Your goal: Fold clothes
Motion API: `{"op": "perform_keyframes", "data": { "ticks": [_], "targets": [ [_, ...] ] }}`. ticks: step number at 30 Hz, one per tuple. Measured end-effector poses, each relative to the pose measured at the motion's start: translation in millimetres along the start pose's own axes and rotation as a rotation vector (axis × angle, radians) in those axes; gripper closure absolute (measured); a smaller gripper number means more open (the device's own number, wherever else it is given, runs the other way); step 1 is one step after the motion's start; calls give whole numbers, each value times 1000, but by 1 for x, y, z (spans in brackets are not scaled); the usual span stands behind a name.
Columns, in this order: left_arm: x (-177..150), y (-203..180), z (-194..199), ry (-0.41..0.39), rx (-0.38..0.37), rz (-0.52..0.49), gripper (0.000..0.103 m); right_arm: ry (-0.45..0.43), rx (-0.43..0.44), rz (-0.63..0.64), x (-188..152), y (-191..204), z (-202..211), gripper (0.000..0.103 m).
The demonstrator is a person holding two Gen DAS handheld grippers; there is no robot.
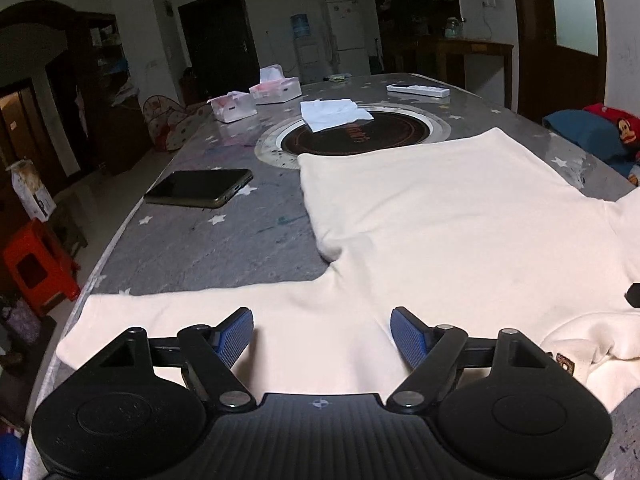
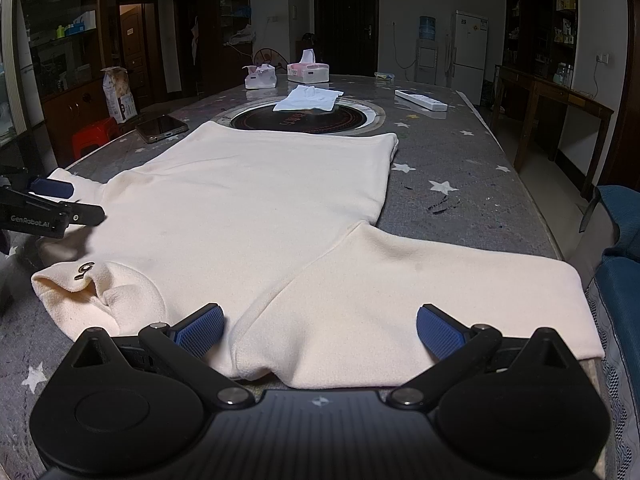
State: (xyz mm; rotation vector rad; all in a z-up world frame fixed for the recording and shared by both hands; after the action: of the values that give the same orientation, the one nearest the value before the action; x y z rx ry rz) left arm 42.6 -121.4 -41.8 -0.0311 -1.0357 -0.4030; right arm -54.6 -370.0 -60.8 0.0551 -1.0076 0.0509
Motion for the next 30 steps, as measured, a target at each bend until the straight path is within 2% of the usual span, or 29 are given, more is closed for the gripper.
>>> {"op": "perform_keyframes", "data": {
  "ticks": [10,16,20,25,30],
  "targets": [
    [2,3,1,0,11,-6,18,23,15,-7,4,-1,-2,0],
    [2,1,0,3,15,-23,18,30,22,-70,8,-9,-4,0],
    [1,3,0,4,19,-37,18,19,-4,-47,4,-13,3,0],
    [0,10,-2,6,36,-38,18,-17,14,-114,5,-19,19,0],
    [-1,17,-4,8,54,-40,16,-3,1,-120,-1,-22,15,0]
  ]
}}
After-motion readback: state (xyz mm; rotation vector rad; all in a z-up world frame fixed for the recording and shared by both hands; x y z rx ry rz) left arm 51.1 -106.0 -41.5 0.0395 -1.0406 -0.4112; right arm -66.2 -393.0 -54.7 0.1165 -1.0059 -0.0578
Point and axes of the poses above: each gripper's, at about its wrist camera, not at the fingertips, and z roughly against the way its jaws point, y to its left, x to its top, the point moved 8 cm from there along -z, roughly the way its jaws point, and after that the axes turned 8 degrees about -y, right-handed, at the moved point
